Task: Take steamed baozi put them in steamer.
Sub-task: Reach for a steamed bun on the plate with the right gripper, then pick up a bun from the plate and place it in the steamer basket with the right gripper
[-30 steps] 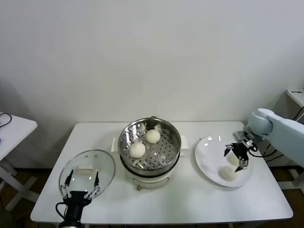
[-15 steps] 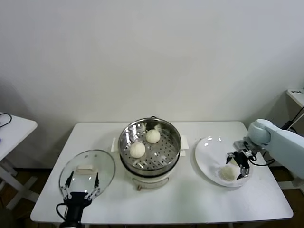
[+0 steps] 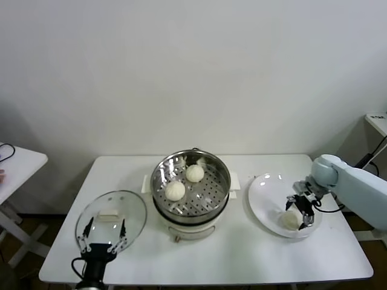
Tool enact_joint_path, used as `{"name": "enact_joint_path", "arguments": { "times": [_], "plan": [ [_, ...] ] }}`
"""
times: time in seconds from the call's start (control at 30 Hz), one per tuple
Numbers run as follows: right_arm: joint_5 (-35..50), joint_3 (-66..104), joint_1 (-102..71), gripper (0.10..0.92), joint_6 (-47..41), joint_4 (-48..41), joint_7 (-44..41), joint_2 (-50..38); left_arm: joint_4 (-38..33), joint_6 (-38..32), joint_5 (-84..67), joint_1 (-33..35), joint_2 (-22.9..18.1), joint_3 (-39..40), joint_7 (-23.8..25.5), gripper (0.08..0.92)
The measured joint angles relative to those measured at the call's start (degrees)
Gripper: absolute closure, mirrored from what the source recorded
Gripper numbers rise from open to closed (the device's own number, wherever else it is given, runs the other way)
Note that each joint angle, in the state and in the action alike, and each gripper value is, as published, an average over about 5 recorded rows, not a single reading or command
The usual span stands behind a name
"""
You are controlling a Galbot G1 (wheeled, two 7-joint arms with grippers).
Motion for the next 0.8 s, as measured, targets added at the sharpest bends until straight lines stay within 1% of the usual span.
{"name": "enact_joint_path", "arguments": {
  "times": [0.1, 0.27, 0.6, 0.8],
  "plan": [
    [0.00, 0.14, -0.23, 0.290, 0.02, -0.09, 0.00, 0.09, 0.00, 0.04, 0.00, -0.07, 0.00, -0.04, 0.00, 0.177],
    [0.06, 0.38, -0.40, 0.324, 0.02, -0.12, -0.01, 0.13, 0.01, 0.09, 0.00, -0.12, 0.00, -0.03, 0.00, 0.177],
    [1.84, -0.34, 1.26, 0.338, 0.10, 1.01, -0.24, -0.34, 0.01, 0.17, 0.02, -0.15, 0.02, -0.05, -0.01, 0.177],
    [4.91, -3.35, 6.72, 0.330, 0.43, 2.95, -0.92, -0.35, 0.02, 0.16, 0.02, -0.10, 0.05, 0.02, 0.00, 0.177]
  ]
}}
